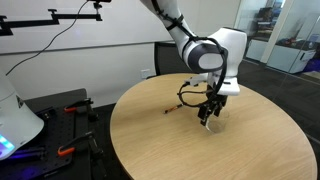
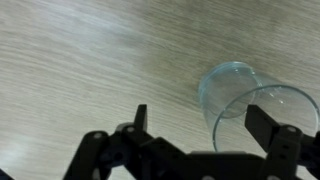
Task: Move the glass cup forward
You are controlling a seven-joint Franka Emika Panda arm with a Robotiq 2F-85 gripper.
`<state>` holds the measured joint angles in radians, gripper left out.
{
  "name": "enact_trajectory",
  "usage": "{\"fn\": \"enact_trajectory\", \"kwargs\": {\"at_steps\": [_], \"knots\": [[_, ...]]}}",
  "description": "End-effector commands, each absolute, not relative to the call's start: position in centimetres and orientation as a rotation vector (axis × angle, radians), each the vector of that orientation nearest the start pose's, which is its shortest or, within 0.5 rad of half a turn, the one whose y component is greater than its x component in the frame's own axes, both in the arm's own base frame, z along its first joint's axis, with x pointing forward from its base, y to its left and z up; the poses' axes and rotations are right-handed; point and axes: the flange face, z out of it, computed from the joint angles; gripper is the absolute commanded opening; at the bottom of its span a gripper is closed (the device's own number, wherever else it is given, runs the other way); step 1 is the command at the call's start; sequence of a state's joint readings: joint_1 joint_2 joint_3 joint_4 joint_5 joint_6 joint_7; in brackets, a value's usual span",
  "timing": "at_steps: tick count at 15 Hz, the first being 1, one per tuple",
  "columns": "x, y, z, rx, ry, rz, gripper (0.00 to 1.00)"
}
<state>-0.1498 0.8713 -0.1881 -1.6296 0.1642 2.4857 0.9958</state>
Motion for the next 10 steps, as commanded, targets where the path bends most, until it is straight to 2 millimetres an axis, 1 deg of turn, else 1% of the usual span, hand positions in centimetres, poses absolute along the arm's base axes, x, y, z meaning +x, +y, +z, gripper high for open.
{"fn": "enact_trajectory", "kwargs": {"at_steps": [1,3,5,10], "knots": [[65.0,-20.6,10.8,-2.426,2.038,-0.011,1.00],[65.0,-20.3,10.3,-2.428,2.036,-0.003,1.00],[65.0,-19.9,10.0,-2.426,2.035,0.002,0.74],[65.2,-19.6,10.0,-2.398,2.045,-0.011,0.34]]}}
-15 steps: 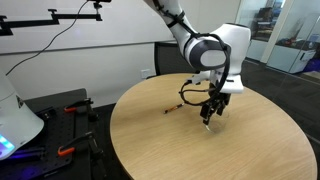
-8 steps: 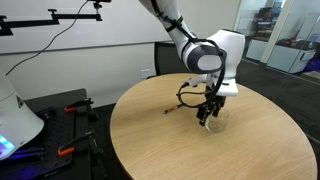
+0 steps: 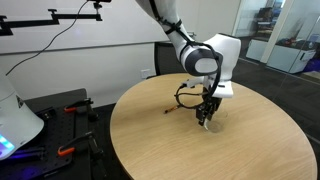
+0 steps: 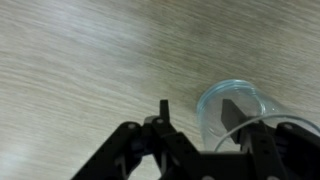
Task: Move the glass cup forward
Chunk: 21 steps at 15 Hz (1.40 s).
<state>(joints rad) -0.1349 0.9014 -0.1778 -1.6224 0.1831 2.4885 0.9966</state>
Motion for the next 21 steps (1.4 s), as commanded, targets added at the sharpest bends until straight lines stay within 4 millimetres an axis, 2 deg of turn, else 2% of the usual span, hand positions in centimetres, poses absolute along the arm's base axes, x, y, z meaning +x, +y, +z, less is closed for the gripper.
{"fn": "enact_trajectory", "kwargs": {"at_steps": [1,2,5,13,21], "knots": [[65.2,-19.6,10.1,-2.392,2.046,-0.016,0.27],[65.3,-19.7,10.3,-2.384,2.048,-0.025,0.18],[65.4,-20.0,10.9,-2.369,2.054,-0.059,0.00],[65.1,-20.3,10.8,-2.362,2.096,-0.080,0.01],[62.8,-20.7,10.9,-2.310,2.120,-0.102,0.01]]}}
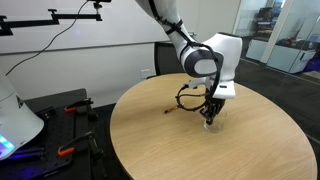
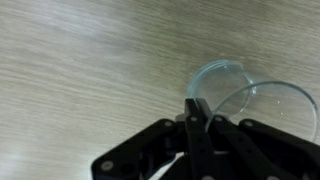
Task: Move the glass cup forward
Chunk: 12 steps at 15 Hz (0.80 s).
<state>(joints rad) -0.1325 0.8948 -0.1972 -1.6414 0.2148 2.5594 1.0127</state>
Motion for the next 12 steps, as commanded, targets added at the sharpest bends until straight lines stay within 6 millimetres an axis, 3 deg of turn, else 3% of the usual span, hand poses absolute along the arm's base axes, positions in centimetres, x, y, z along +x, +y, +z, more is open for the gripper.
{"fn": "enact_trajectory", "kwargs": {"at_steps": [1,12], "knots": [[62.4,-20.7,10.9,-2.297,2.125,-0.106,0.01],[55.7,-20.9,10.9,-2.134,2.232,-0.075,0.01]]}}
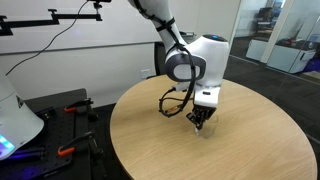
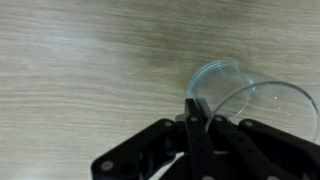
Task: Move the glass cup forward
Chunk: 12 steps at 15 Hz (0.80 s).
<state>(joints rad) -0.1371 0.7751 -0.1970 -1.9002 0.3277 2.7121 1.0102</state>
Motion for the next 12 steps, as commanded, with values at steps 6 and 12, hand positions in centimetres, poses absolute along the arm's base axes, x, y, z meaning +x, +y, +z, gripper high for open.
{"fn": "enact_trajectory", "kwargs": {"at_steps": [6,12], "knots": [[51.3,-22.3,10.5,-2.006,2.336,-0.046,0.01],[48.2,-23.4,10.8,-1.930,2.410,-0.047,0.01]]}}
